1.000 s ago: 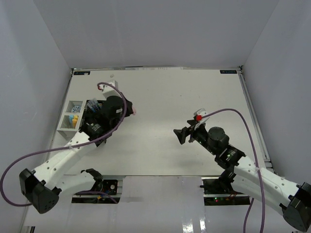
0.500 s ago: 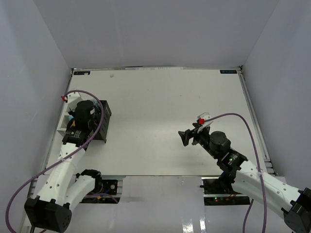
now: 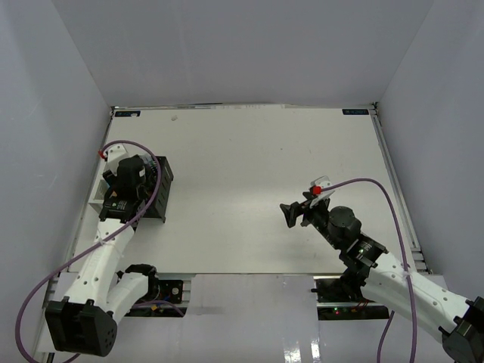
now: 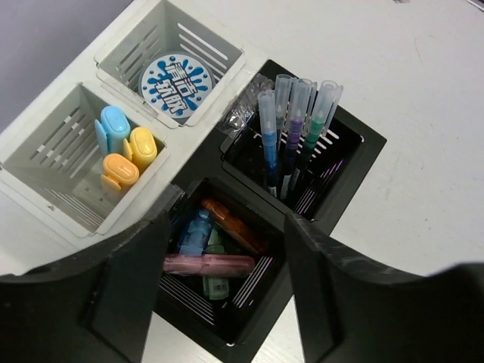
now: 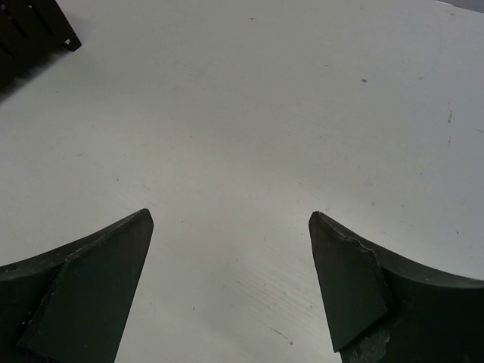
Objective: Sort the stationery into containers
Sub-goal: Place the pen in the storage box, then reset both arms
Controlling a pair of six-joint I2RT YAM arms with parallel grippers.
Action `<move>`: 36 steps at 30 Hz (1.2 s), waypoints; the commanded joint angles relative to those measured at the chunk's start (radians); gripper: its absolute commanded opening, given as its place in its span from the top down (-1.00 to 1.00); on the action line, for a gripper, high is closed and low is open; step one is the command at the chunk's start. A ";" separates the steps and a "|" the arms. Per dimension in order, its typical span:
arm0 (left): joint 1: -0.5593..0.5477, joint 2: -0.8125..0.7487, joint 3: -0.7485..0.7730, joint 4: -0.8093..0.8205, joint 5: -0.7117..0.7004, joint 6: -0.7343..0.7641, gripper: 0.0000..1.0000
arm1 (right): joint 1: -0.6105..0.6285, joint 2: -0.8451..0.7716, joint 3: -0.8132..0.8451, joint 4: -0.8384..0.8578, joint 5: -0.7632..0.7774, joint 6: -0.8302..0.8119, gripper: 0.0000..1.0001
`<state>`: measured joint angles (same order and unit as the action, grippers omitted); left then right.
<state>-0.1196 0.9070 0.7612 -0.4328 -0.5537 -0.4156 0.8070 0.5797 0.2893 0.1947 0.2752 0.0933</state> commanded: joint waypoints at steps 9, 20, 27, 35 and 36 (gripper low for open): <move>0.006 -0.172 0.111 -0.079 0.162 0.047 -0.96 | -0.002 -0.103 0.174 -0.214 0.099 0.037 -0.80; 0.003 -0.479 0.371 -0.374 0.420 0.156 -0.96 | -0.002 -0.314 0.442 -0.603 0.203 0.016 -0.80; -0.126 -0.594 0.400 -0.555 0.402 0.097 -0.96 | 0.000 -0.480 0.442 -0.733 0.274 -0.030 -0.80; -0.227 -0.743 0.374 -0.633 0.290 0.026 -0.96 | 0.000 -0.630 0.370 -0.715 0.248 -0.024 -0.80; -0.230 -0.755 0.372 -0.632 0.293 0.026 -0.96 | 0.000 -0.624 0.367 -0.713 0.249 -0.026 -0.80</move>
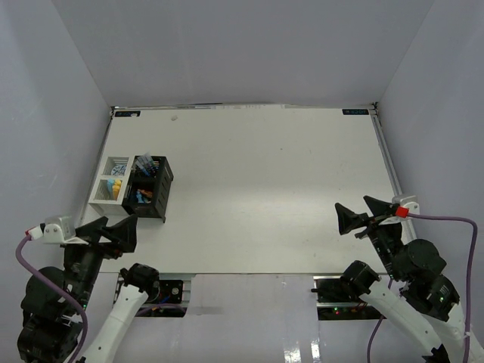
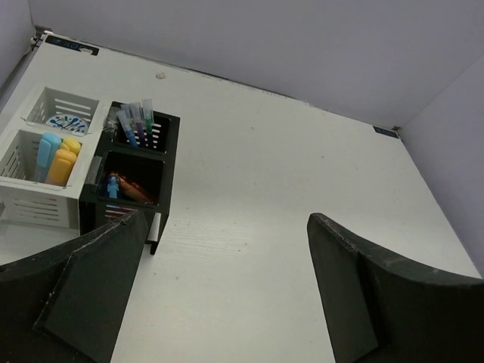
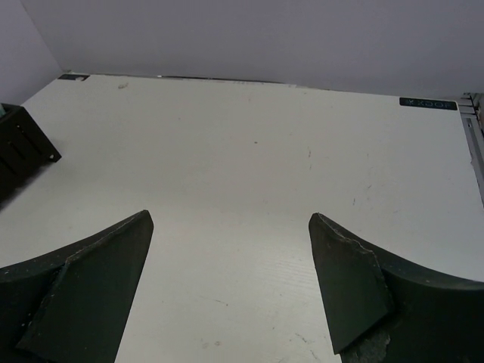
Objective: Sort the stationery into containers
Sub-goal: Reset both arms
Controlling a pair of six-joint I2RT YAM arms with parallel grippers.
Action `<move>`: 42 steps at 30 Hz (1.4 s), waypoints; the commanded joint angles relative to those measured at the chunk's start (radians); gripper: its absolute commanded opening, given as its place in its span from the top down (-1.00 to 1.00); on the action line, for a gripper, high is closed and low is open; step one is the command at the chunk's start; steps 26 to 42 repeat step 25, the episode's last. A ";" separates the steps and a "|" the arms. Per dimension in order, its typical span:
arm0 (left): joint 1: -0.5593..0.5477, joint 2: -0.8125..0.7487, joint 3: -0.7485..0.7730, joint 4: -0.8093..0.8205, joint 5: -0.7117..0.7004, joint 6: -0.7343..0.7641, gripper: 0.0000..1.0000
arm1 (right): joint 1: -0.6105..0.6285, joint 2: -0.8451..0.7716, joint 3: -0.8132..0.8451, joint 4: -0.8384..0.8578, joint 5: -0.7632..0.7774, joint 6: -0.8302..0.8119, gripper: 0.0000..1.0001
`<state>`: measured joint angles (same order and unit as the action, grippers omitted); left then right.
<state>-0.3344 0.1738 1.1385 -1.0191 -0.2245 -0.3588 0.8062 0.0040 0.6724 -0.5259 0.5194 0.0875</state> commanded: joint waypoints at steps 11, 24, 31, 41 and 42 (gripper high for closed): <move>-0.046 -0.073 -0.025 -0.032 -0.084 -0.046 -0.96 | 0.001 -0.062 -0.068 0.027 0.014 -0.020 -0.80; -0.068 -0.053 -0.045 -0.013 -0.090 -0.055 -0.96 | 0.001 -0.062 -0.076 0.032 0.025 -0.014 -0.80; -0.068 -0.051 -0.046 -0.013 -0.087 -0.055 -0.96 | -0.001 -0.061 -0.076 0.032 0.024 -0.014 -0.80; -0.068 -0.051 -0.046 -0.013 -0.087 -0.055 -0.96 | -0.001 -0.061 -0.076 0.032 0.024 -0.014 -0.80; -0.068 -0.051 -0.046 -0.013 -0.087 -0.055 -0.96 | -0.001 -0.061 -0.076 0.032 0.024 -0.014 -0.80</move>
